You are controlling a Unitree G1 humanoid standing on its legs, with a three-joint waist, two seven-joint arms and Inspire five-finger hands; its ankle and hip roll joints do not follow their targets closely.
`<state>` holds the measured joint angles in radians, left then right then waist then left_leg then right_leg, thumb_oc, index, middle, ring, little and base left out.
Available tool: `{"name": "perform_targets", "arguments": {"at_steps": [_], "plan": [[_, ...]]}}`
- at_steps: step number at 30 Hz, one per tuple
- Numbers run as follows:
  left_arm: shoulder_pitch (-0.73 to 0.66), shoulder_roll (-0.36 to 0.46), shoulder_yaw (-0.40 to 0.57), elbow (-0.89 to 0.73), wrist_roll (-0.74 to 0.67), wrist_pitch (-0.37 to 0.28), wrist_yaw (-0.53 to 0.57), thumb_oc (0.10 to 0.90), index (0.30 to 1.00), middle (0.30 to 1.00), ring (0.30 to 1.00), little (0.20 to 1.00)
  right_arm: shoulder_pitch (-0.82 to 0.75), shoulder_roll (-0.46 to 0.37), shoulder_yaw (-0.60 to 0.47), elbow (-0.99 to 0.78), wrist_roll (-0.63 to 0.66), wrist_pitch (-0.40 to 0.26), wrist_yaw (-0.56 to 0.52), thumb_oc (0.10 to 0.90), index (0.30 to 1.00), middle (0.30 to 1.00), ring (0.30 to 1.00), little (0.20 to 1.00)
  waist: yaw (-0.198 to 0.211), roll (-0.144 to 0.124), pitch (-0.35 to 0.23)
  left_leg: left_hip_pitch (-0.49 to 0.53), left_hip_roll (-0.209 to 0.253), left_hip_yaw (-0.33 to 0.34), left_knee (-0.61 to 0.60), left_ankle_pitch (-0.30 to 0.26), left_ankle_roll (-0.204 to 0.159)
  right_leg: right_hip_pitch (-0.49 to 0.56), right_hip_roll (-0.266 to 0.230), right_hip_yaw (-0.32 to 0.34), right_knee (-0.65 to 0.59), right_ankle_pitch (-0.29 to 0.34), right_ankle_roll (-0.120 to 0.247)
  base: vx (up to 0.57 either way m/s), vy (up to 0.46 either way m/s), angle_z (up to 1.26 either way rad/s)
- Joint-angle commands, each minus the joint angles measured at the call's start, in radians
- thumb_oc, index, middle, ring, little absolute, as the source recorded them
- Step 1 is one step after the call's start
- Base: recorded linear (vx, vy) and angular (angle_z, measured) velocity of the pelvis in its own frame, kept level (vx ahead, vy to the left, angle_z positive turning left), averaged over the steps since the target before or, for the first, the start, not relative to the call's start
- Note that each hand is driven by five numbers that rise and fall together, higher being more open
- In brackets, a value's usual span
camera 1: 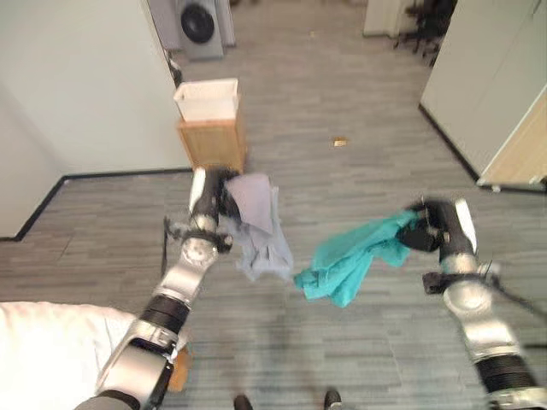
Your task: Pick up bed clothes into laundry basket.
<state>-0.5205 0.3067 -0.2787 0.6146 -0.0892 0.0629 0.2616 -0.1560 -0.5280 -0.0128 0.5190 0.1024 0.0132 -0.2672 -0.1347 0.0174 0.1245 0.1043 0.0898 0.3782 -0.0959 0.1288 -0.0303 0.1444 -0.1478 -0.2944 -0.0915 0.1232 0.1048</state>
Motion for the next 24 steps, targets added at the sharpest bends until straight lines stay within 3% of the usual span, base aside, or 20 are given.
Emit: {"name": "perform_targets", "arguments": {"at_steps": [1, 7, 14, 15, 16, 17, 18, 19, 22, 24], "plan": [[0.012, -0.011, 0.016, 0.018, -0.006, -0.073, -0.022, 0.4, 0.3, 0.3, 0.3, 0.3, 0.05, -0.049, -0.058, 0.06, -0.002, -0.036, -0.042, 0.4, 0.3, 0.3, 0.3, 0.3, -0.001, 0.035, -0.052, 0.041, 0.09, 0.094, 0.009, -0.177, -0.05, -0.063, -0.027, -0.075, 0.004, -0.133, 0.047, 0.03, 0.067, -0.07], [0.067, 0.024, 0.043, -0.085, 0.065, -0.079, -0.023, 0.4, 0.3, 0.3, 0.3, 0.3, 0.036, -0.111, -0.016, -0.08, -0.104, -0.064, 0.012, 0.4, 0.3, 0.3, 0.3, 0.3, 0.039, 0.017, -0.052, 0.03, 0.072, 0.051, 0.009, -0.19, -0.042, -0.078, -0.037, -0.06, 0.004, -0.121, 0.062, 0.04, 0.078, -0.16], [0.078, 0.044, 0.052, -0.184, 0.133, -0.08, -0.035, 0.4, 0.3, 0.3, 0.3, 0.3, 0.036, -0.204, -0.059, -0.262, -0.248, -0.1, 0.019, 0.4, 0.3, 0.3, 0.3, 0.3, 0.069, -0.01, -0.032, 0.036, 0.042, 0.021, 0.009, -0.224, -0.015, -0.041, -0.073, -0.092, 0.046, -0.114, 0.08, 0.1, 0.133, 0.05], [0.069, 0.037, 0.042, -0.199, 0.136, -0.078, -0.034, 0.4, 0.3, 0.3, 0.3, 0.3, 0.036, -0.232, -0.091, -0.319, -0.292, -0.1, 0.012, 0.4, 0.3, 0.3, 0.3, 0.3, 0.064, -0.012, -0.016, 0.047, 0.028, 0.005, 0.009, -0.24, 0.003, -0.069, -0.112, -0.088, 0.195, -0.102, 0.105, 0.11, 0.123, 0.18], [0.068, 0.036, 0.042, -0.199, 0.136, -0.078, -0.034, 0.4, 0.3, 0.3, 0.3, 0.3, 0.037, -0.232, -0.092, -0.321, -0.292, -0.099, 0.012, 0.4, 0.3, 0.3, 0.3, 0.3, 0.065, -0.013, -0.015, 0.048, 0.025, 0.005, 0.009, -0.241, 0.005, -0.072, -0.116, -0.087, 0.203, -0.105, 0.106, 0.24, 0.265, 0.2], [0.052, 0.031, 0.031, -0.208, 0.126, -0.071, -0.015, 0.4, 0.3, 0.3, 0.3, 0.3, 0.011, -0.245, -0.117, -0.381, -0.305, -0.096, -0.001, 0.4, 0.3, 0.3, 0.3, 0.3, 0.037, -0.009, 0.009, 0.077, 0.009, -0.002, 0.009, -0.264, 0.028, -0.13, -0.181, -0.055, 0.378, 0.001, 0.14, 0.16, 0.224, 0.18], [0.042, 0.035, 0.025, -0.219, 0.119, -0.066, 0.0, 0.4, 0.3, 0.3, 0.3, 0.3, -0.013, -0.236, -0.116, -0.407, -0.294, -0.099, -0.012, 0.4, 0.3, 0.3, 0.3, 0.3, 0.025, 0.001, 0.028, 0.088, 0.01, 0.0, 0.009, -0.27, 0.04, -0.179, -0.201, -0.038, 0.472, 0.039, 0.147, 0.25, 0.287, 0.26], [0.035, 0.038, 0.026, -0.23, 0.12, -0.066, 0.006, 0.4, 0.3, 0.3, 0.3, 0.3, -0.026, -0.225, -0.113, -0.427, -0.288, -0.105, -0.021, 0.4, 0.3, 0.3, 0.3, 0.3, 0.026, 0.009, 0.034, 0.1, 0.015, -0.009, 0.009, -0.292, 0.046, -0.21, -0.209, -0.032, 0.509, 0.023, 0.152, 0.16, 0.186, 0.24], [0.015, 0.054, 0.035, -0.312, 0.123, -0.074, 0.023, 0.4, 0.3, 0.3, 0.3, 0.3, -0.027, -0.209, -0.111, -0.494, -0.295, -0.108, -0.022, 0.4, 0.3, 0.3, 0.3, 0.3, -0.001, 0.016, 0.059, 0.13, -0.001, -0.035, 0.009, -0.324, 0.045, -0.351, -0.104, -0.009, 0.486, -0.098, 0.109, 0.24, 0.114, -0.13], [-0.001, 0.05, 0.04, -0.335, 0.133, -0.079, 0.042, 0.4, 0.3, 0.3, 0.3, 0.3, -0.019, -0.182, -0.114, -0.504, -0.297, -0.108, -0.051, 0.4, 0.3, 0.3, 0.3, 0.3, -0.014, 0.011, 0.063, 0.175, -0.033, -0.058, 0.009, -0.371, 0.036, -0.389, -0.044, -0.031, 0.324, -0.116, 0.101, 0.32, 0.001, 0.03]]}}
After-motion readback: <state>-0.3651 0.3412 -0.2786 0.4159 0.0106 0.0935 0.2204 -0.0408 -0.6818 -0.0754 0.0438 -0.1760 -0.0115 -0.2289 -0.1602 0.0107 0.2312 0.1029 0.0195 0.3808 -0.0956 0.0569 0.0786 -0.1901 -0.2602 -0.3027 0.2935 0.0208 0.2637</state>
